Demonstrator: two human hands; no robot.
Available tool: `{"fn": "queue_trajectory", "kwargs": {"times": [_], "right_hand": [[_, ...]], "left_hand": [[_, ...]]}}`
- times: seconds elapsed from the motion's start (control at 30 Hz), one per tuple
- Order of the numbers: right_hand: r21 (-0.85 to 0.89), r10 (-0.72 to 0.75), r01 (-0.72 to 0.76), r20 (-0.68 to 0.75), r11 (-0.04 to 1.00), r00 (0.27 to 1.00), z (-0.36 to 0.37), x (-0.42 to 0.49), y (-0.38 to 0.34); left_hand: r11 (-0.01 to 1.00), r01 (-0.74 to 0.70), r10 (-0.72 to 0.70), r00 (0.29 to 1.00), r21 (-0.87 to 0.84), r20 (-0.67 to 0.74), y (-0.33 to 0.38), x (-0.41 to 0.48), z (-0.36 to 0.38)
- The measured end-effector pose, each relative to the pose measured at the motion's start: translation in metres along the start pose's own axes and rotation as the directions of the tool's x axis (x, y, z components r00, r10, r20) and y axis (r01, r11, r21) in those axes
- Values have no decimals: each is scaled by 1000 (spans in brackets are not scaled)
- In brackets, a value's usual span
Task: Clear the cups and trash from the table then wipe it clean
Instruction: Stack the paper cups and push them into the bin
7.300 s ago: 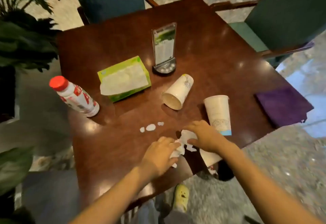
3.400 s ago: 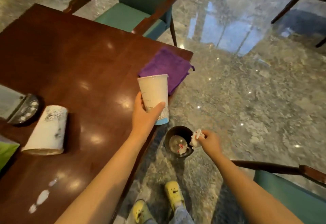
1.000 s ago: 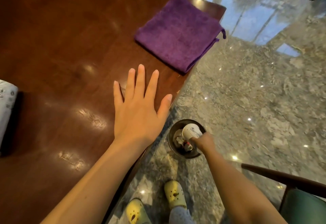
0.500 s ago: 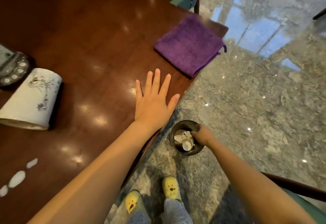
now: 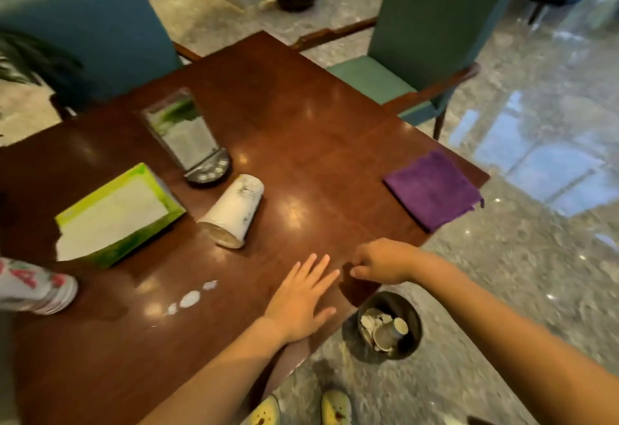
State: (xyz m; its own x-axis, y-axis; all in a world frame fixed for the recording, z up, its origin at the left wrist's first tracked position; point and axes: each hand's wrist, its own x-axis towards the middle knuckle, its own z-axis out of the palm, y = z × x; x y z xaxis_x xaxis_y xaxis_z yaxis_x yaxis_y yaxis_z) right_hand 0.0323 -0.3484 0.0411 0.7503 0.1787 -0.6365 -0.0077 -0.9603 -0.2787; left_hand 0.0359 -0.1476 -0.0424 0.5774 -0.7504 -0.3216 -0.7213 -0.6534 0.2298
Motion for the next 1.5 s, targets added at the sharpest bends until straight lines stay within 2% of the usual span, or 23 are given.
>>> {"fn": "queue_trajectory", "kwargs": {"times": [0.13,0.33,0.47,0.57,0.73,0.83,0.93,1.03,1.1,1.17,1.23,1.37,1.5], "right_hand": [[-70,-99,86,-214,994,972,-14,45,-62],[-265,-350,256,-421,930,837,-31,116,-108],[-454,-448,268,-352,849,822,-46,150,-111],[-513,-522,329,-293,793,801,-50,167,-112],[-532,-646,417,-374,737,665,-51,176,-106],[-564,-659,397,-395,724,640,-50,174,-93],[-442,-564,371,-475,817,676,-49,165,-74],[-88,-336,364,-624,927,705,-48,138,-49],[124,-172,320,-635,939,753,-42,119,-24],[315,-30,273,-604,909,796,-28,100,7],[463,101,231,-587,856,803,-11,78,36],[550,266,156,-609,821,747,14,17,72],[632,345,226,-647,741,680,48,-36,98]], "left_hand": [[999,41,-39,992,9,-124,-27,-29,18],[999,34,-42,977,-40,-208,-39,-36,29],[1000,23,-26,975,-14,-221,-41,-35,36],[999,26,-14,964,41,-266,-41,-35,40],[998,30,-13,961,57,-276,-41,-35,42],[999,36,-24,963,38,-268,-42,-33,41],[999,45,-36,969,30,-244,-41,-33,39],[996,81,-71,968,31,-239,-32,-31,37],[991,130,-127,959,-4,-255,-21,-27,34],[983,156,-175,951,-93,-255,-12,-19,34],[984,132,-158,954,-117,-254,-2,-6,30],[1000,2,-6,982,-22,-186,26,34,21],[1000,-13,14,979,3,-204,47,71,15]]}}
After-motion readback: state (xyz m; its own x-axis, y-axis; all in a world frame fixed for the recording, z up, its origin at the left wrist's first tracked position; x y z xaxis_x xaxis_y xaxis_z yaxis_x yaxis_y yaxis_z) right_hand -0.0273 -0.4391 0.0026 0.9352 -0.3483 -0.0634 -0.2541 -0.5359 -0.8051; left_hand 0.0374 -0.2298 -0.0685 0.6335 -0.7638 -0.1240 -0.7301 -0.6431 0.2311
